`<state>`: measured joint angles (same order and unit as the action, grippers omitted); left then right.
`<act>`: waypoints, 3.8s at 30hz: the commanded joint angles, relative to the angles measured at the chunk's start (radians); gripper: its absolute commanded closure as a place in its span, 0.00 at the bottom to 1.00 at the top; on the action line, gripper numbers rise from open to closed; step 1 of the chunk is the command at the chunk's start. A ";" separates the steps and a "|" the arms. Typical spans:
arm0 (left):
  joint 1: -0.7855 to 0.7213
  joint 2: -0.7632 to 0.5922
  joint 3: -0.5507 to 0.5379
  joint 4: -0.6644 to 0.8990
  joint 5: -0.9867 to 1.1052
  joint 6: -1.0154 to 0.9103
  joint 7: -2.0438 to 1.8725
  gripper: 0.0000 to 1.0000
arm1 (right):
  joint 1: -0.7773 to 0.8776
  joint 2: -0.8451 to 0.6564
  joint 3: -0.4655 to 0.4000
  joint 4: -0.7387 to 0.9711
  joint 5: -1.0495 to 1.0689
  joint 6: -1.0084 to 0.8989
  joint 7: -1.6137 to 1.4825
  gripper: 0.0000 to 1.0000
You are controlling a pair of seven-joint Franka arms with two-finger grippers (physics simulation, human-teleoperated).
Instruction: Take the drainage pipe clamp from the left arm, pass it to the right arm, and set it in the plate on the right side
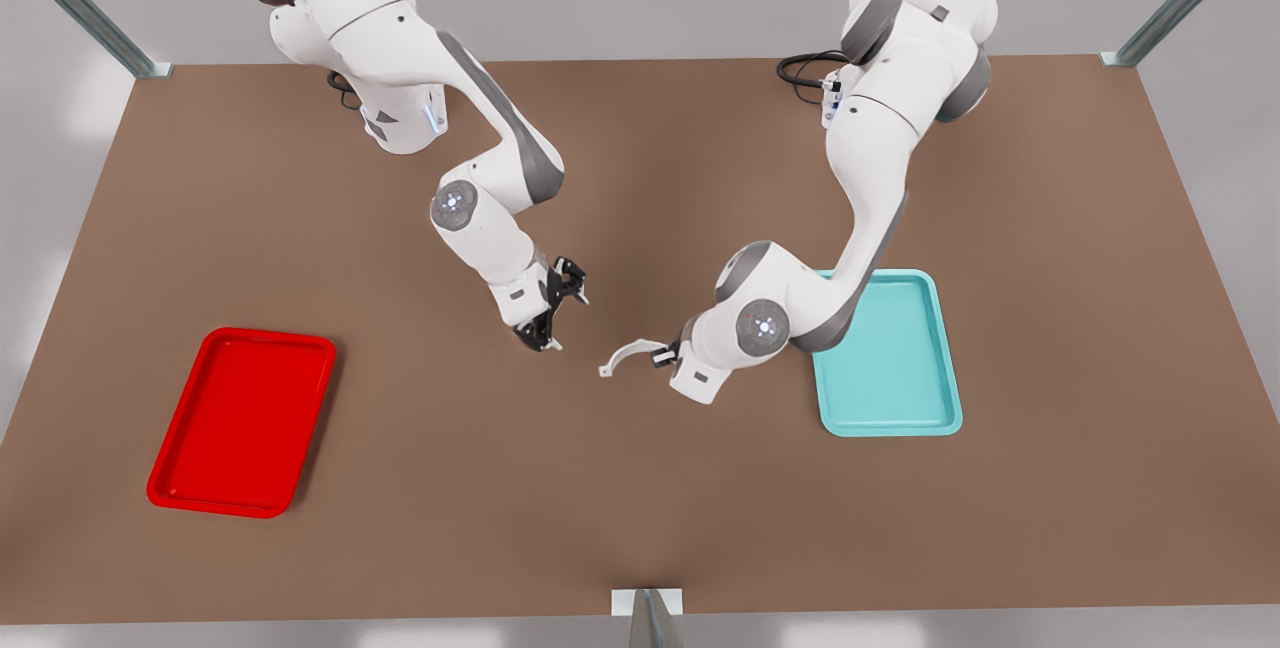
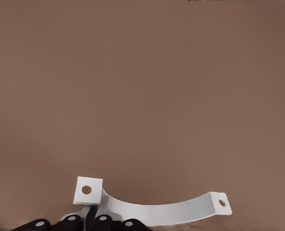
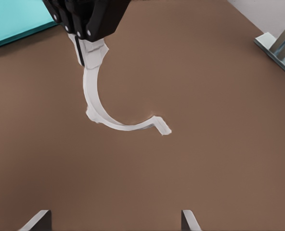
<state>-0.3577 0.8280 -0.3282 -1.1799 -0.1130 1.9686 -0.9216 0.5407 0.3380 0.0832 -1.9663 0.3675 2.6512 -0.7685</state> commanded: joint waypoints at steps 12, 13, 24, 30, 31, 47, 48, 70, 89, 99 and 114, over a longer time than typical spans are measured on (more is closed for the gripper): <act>-0.023 0.008 0.000 0.036 0.003 0.003 -0.546 0.79 | 0.058 0.085 0.086 -0.033 -0.007 0.464 -0.663 0.00; -0.023 0.008 0.000 0.036 0.003 0.003 -0.546 0.79 | 0.058 0.087 0.086 -0.036 -0.007 0.464 -0.663 0.00; -0.027 0.008 0.000 0.037 0.004 -0.001 -0.546 0.79 | 0.044 0.219 0.086 0.023 -0.005 0.592 -0.669 0.00; -0.033 0.002 0.000 0.037 0.006 -0.016 -0.556 0.79 | 0.027 0.242 0.086 0.040 -0.007 0.601 -0.669 0.00; -0.033 0.002 0.000 0.045 0.004 -0.023 -0.556 0.79 | 0.027 0.249 0.086 0.050 -0.005 0.601 -0.669 0.00; -0.035 0.000 -0.002 0.052 0.004 -0.034 -0.563 0.79 | 0.054 0.423 0.086 0.245 0.005 0.628 -0.657 0.01; -0.035 0.000 -0.003 0.055 0.004 -0.034 -0.563 0.79 | 0.054 0.424 0.086 0.245 0.004 0.628 -0.657 0.04; 0.441 -0.467 -0.014 -0.060 0.257 -0.678 0.707 0.00 | -0.094 0.328 0.073 0.071 0.005 0.598 -0.647 0.79; 0.402 -0.481 -0.060 -0.147 0.173 -0.675 0.702 0.00 | -0.318 0.176 -0.527 -0.135 -0.276 0.199 -0.650 0.79; 0.401 -0.492 -0.078 -0.145 0.196 -0.682 0.682 0.00 | -0.341 0.147 -0.525 -0.118 -0.203 0.155 -0.631 0.00; 0.399 -0.481 -0.078 -0.147 0.202 -0.711 0.682 0.00 | -0.113 -0.148 -0.523 0.460 -0.341 -1.226 0.701 0.00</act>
<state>0.0419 0.3457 -0.4058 -1.3270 0.0869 1.2632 -0.3151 0.4266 0.1837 -0.4360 -1.5213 0.0439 1.6112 -0.7225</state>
